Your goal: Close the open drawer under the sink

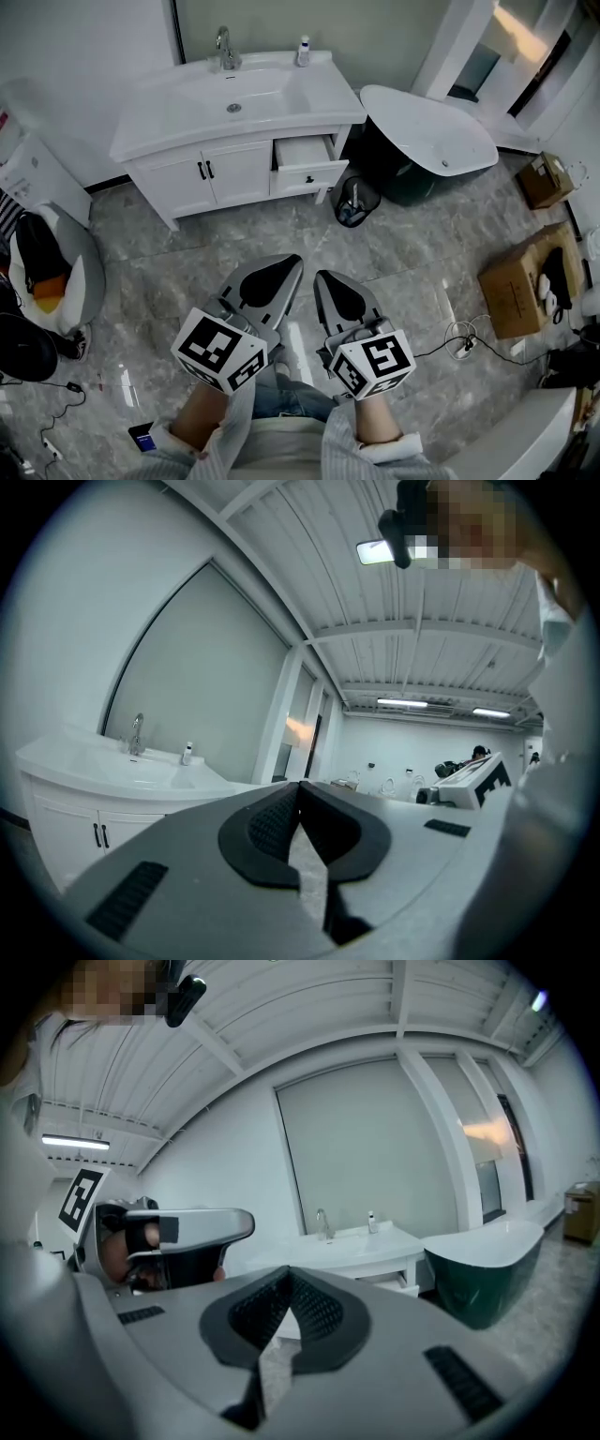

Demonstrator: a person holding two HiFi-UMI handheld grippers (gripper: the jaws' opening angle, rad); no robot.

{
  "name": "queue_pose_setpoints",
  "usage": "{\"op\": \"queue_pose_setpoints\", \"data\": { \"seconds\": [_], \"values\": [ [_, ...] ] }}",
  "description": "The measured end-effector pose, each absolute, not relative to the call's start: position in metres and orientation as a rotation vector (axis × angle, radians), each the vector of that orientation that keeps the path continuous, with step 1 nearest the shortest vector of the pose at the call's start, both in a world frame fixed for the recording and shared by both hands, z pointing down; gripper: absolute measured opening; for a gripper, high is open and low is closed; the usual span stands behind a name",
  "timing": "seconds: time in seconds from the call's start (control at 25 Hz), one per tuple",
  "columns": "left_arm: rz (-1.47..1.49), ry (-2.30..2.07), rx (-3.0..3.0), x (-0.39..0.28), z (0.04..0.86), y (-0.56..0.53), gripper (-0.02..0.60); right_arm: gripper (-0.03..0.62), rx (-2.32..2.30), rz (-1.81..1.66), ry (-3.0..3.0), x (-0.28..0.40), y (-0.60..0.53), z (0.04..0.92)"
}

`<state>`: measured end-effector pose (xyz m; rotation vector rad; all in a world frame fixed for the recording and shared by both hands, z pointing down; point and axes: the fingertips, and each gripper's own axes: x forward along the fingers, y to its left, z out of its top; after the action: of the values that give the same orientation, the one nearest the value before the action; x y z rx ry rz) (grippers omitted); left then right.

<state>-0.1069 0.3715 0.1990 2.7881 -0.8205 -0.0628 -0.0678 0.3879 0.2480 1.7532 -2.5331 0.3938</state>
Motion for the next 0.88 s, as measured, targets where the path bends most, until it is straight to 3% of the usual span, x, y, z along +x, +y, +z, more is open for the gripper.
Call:
{"op": "queue_pose_setpoints", "data": {
  "seconds": [0.88],
  "values": [
    [-0.006,-0.678,2.837,-0.095,0.205,0.165,0.017,0.009,1.920,0.483,-2.380,-0.039,0.197,0.263]
  ]
}}
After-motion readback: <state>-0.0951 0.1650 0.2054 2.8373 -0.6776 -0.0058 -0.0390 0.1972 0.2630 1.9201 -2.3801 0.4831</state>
